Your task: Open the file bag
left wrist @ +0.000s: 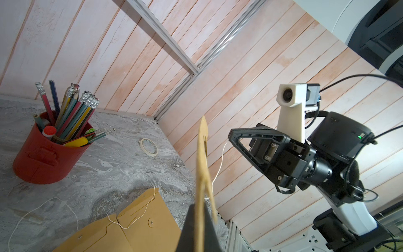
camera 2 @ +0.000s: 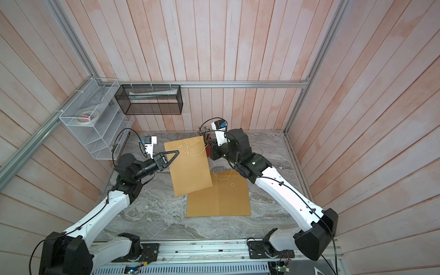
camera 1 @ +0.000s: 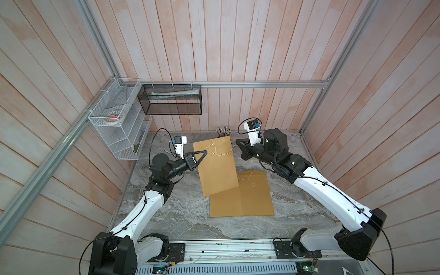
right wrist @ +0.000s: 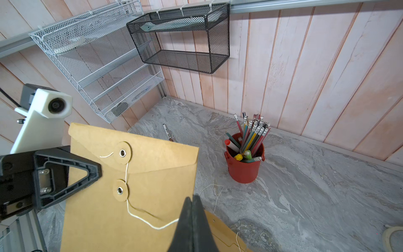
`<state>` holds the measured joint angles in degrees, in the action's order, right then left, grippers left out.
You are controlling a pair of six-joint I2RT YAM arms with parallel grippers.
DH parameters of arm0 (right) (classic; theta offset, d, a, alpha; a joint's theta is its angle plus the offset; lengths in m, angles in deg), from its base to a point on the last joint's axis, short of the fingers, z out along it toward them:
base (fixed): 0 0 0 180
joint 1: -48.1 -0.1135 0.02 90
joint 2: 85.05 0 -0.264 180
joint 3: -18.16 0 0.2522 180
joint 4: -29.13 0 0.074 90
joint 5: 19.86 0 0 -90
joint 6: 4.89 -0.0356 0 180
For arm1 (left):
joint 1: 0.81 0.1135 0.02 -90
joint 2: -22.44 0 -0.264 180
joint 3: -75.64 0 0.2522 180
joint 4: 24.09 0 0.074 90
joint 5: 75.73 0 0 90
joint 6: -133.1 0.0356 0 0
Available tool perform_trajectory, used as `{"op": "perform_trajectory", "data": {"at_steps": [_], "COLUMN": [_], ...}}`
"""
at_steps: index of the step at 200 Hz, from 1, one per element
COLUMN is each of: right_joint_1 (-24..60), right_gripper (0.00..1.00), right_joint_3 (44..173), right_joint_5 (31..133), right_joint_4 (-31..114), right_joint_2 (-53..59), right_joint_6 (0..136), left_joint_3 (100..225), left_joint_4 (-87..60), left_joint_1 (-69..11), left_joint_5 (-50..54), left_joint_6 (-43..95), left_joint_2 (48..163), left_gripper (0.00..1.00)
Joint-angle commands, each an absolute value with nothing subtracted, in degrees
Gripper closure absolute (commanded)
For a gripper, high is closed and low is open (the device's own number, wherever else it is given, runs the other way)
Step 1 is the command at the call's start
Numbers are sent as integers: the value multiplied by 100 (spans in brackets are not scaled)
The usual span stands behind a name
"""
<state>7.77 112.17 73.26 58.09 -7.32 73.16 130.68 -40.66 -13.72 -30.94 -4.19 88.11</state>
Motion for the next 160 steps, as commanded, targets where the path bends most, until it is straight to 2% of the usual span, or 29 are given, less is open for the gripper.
{"op": "perform_trajectory", "data": {"at_steps": [1,160], "right_joint_1": [802,709], "right_gripper": [100,100], "right_joint_3": [11523,12714], "right_joint_5": [7446,7955], "right_joint_4": [5906,6072], "right_joint_2": [-598,219], "right_joint_6": [7438,7675], "left_joint_3": [13017,12948], "left_joint_4": [-4060,-4194], "left_joint_1": [-1424,-1864], "left_joint_5": [-3201,-2998], "left_joint_6": [-296,-295], "left_joint_2": [8712,8935], "left_gripper": [100,100]}}
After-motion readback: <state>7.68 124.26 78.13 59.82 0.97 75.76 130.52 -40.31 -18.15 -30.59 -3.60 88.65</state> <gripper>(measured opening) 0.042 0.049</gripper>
